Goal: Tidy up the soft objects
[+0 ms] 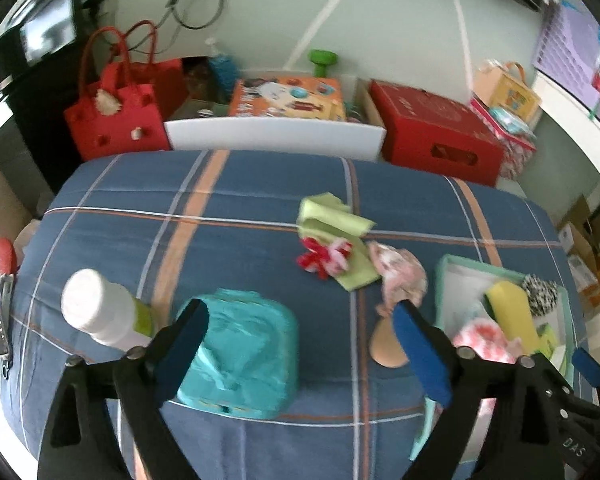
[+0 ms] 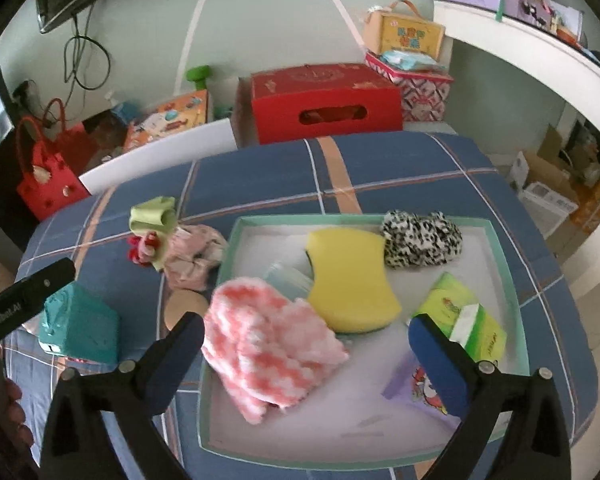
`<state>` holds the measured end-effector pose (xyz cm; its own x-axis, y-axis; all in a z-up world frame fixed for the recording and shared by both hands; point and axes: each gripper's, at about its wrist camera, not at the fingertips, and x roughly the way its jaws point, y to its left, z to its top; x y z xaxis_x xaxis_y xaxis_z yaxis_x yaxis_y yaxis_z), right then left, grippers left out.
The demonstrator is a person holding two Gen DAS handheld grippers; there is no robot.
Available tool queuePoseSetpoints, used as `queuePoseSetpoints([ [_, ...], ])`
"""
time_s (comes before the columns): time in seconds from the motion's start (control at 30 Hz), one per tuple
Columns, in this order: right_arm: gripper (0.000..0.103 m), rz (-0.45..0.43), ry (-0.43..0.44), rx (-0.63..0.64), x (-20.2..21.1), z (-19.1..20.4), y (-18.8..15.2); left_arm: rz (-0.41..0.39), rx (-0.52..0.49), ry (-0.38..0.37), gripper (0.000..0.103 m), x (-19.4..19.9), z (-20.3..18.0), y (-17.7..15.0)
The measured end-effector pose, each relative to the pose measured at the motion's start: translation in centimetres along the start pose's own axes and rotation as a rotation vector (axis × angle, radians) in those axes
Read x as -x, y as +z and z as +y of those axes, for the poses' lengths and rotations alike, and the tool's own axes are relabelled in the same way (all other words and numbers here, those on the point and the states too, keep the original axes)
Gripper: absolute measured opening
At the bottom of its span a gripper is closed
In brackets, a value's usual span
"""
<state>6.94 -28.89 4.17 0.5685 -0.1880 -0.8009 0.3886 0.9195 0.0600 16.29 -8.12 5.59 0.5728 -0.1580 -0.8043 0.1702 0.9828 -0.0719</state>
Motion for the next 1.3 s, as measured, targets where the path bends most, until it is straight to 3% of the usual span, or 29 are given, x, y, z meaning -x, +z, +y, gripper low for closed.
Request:
queuePoseSetpoints([
  [0.2, 0.103, -0.021, 0.018, 0.006, 0.0, 1.0, 0.1, -0.011, 0.075, 0.004, 0.094, -0.2, 3.0, 0.4],
  [0.47, 0.103, -0.074, 0.052, 0.038, -0.3, 2.7, 0.1, -0.09, 0.149, -0.027, 0.094, 0.1, 5.6, 1.1],
  [0.7, 0.103, -0.081, 0.049, 0.116, -0.8, 4.8, -0.1, -0.136, 0.112, -0.003, 0.094, 0.3, 6.5, 1.4],
  [0.8, 0.103, -0.034, 0.087, 0.108, -1.3, 5.5, 0.3, -0.126, 0.122, -0.023, 0.094, 0.0, 7.2, 1.5],
  [1.03, 0.103, -0.074, 0.09, 0.202, 0.4, 8.4, 2.3, -0.112, 0.091, 0.014, 0.094, -0.1, 8.1, 2.2],
  [1.23, 0.103, -0.016, 0.17, 0.283, 0.7, 10.3, 4.7, -0.031, 0.052, -0.023, 0.094, -1.2, 8.4, 3.4],
  [1.3, 0.103, 0.026, 0.202, 0.264, 0.1, 10.3, 5.7, 0.04, 0.03, -0.067, 0.094, -2.1, 8.5, 4.0],
])
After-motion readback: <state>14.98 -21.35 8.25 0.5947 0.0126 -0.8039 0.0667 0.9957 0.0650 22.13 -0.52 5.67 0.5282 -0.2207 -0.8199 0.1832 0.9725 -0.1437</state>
